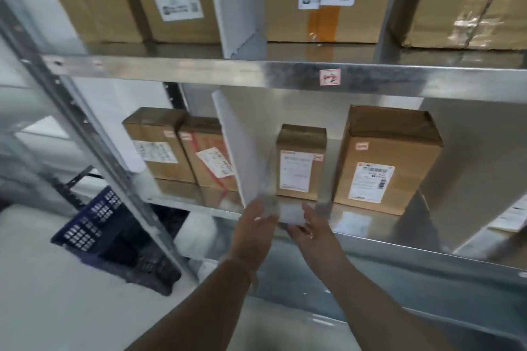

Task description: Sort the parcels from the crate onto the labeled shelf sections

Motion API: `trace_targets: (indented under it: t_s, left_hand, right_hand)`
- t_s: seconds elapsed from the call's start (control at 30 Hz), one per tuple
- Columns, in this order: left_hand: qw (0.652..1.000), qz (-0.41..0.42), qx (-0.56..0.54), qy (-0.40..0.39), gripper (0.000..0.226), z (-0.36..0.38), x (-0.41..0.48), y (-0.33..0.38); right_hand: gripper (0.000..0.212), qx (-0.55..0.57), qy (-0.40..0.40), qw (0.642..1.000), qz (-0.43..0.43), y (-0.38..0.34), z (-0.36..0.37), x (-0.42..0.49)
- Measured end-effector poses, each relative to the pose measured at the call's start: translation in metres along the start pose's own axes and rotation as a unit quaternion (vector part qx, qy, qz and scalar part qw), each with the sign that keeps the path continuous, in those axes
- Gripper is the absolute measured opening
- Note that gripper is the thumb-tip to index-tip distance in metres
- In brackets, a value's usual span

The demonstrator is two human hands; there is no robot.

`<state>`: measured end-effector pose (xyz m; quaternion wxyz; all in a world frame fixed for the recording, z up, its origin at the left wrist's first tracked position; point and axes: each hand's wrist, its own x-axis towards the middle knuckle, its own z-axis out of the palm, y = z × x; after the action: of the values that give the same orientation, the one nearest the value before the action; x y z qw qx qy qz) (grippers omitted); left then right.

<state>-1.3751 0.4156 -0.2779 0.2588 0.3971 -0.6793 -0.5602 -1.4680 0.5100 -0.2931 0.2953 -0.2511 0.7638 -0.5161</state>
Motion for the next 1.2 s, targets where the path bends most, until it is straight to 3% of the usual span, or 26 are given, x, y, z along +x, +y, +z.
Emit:
trace_targets:
  t_s: [0.1, 0.2, 0.33, 0.43, 0.53, 0.63, 0.77, 0.87, 0.9, 1.0, 1.2]
  left_hand:
    - [1.000, -0.021, -0.001, 0.009, 0.021, -0.034, -0.009, 0.001]
    - [0.999, -0.022, -0.018, 0.018, 0.035, -0.068, 0.005, -0.005]
    - [0.999, -0.033, -0.007, -0.003, 0.035, -0.105, 0.032, -0.016]
    - [1.000, -0.016, 0.001, -0.022, 0.044, -0.129, 0.064, -0.031]
    - [0.999, -0.014, 0.010, -0.047, 0.053, -0.153, 0.104, -0.051]
    - [0.998, -0.024, 0.018, -0.063, 0.056, -0.172, 0.135, -0.052]
    - [0.990, -0.078, -0.008, -0.114, 0.068, -0.183, 0.165, -0.061]
    - [0.985, -0.096, 0.005, -0.141, 0.064, -0.187, 0.172, -0.058]
    - [0.986, -0.085, 0.021, -0.145, 0.062, -0.188, 0.173, -0.058]
    - [0.985, -0.068, 0.014, -0.159, 0.066, -0.191, 0.176, -0.060]
    - [0.981, -0.080, 0.023, -0.176, 0.078, -0.204, 0.182, -0.065]
  right_hand:
    - [0.061, -0.046, -0.035, 0.998, -0.013, -0.001, 0.034, -0.014]
    - [0.056, -0.083, -0.062, 0.994, -0.046, -0.012, 0.066, -0.015]
    - [0.047, -0.066, -0.084, 0.991, -0.083, -0.039, 0.101, 0.004]
    - [0.053, -0.047, -0.081, 0.992, -0.089, -0.057, 0.134, 0.026]
    - [0.057, -0.030, -0.032, 0.996, -0.075, -0.067, 0.172, 0.049]
    - [0.049, 0.013, 0.048, 0.998, -0.045, -0.071, 0.198, 0.075]
    - [0.043, 0.004, 0.157, 0.987, 0.015, -0.073, 0.211, 0.098]
    - [0.081, -0.032, 0.179, 0.980, 0.076, -0.077, 0.214, 0.106]
    - [0.082, -0.033, 0.187, 0.978, 0.081, -0.076, 0.215, 0.111]
    - [0.060, -0.051, 0.210, 0.974, 0.066, -0.078, 0.219, 0.118]
    - [0.064, -0.083, 0.240, 0.966, 0.037, -0.077, 0.229, 0.115]
